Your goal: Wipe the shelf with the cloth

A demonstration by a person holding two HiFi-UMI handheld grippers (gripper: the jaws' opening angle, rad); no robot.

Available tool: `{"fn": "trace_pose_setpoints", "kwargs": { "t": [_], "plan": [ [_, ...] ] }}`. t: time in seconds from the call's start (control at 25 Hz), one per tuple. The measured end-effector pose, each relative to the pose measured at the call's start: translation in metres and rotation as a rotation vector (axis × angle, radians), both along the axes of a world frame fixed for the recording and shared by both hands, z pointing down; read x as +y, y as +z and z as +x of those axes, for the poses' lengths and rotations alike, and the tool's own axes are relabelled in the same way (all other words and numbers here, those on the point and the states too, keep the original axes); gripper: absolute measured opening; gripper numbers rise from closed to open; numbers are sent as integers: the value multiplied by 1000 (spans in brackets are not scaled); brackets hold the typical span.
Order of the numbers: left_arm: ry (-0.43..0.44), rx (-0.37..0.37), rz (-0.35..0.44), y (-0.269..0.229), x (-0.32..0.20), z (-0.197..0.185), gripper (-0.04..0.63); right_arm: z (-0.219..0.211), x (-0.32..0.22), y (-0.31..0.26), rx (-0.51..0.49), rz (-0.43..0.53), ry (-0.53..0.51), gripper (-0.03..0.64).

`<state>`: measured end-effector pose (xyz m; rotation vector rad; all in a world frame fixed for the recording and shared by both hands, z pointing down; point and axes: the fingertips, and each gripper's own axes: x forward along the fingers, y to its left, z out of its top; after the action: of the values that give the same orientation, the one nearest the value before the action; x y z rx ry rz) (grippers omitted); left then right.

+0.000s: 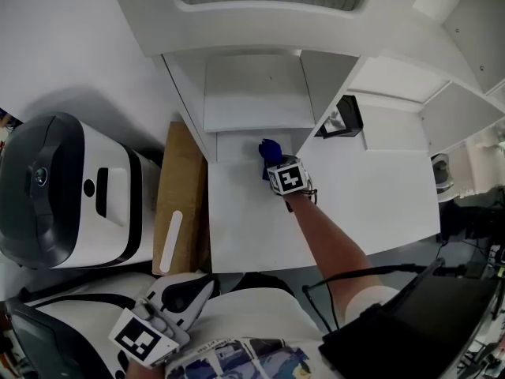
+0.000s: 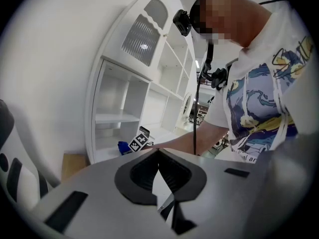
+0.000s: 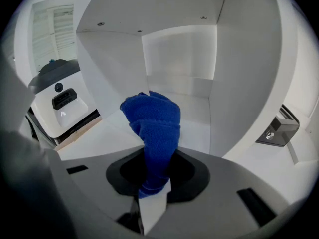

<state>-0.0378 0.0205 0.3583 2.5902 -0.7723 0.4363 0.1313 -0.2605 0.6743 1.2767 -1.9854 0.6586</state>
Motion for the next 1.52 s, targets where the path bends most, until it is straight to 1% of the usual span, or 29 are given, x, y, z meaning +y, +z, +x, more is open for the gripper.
{"fn": "trace_pose_setpoints", "kwargs": {
  "t": [0.12,0.28,0.4,0.64,0.8,0.92,1.0,1.08,1.24,1.4,1.52],
  "plan": [
    [1,3,-5,0,0,5,12,10,1,2,23,3,-12,98],
    [13,-1,14,1,-2,12,12,25,3,7,54,7,-17,98],
    [21,-8,24,2,-1,17,12,32,10,9,64,-8,-27,98],
    [12,-2,-18,1,1,28,12,51,16,9,96,-11,-43,98],
    [30,-20,41,-1,1,26,12,60,18,10,139,-15,-44,98],
    [24,-14,29,-5,4,25,12,65,25,10,144,-32,-25,98],
    [29,-18,47,-5,6,21,12,69,30,8,143,-38,-15,98],
    [36,-17,63,-7,8,19,12,73,38,6,136,-42,0,98],
    [54,9,82,-11,16,19,12,77,64,-2,103,-52,27,98],
    [80,41,87,-17,32,16,12,86,103,-14,107,-47,80,98],
    [96,60,85,-19,45,7,12,75,137,-22,68,-49,95,98]
  ]
}}
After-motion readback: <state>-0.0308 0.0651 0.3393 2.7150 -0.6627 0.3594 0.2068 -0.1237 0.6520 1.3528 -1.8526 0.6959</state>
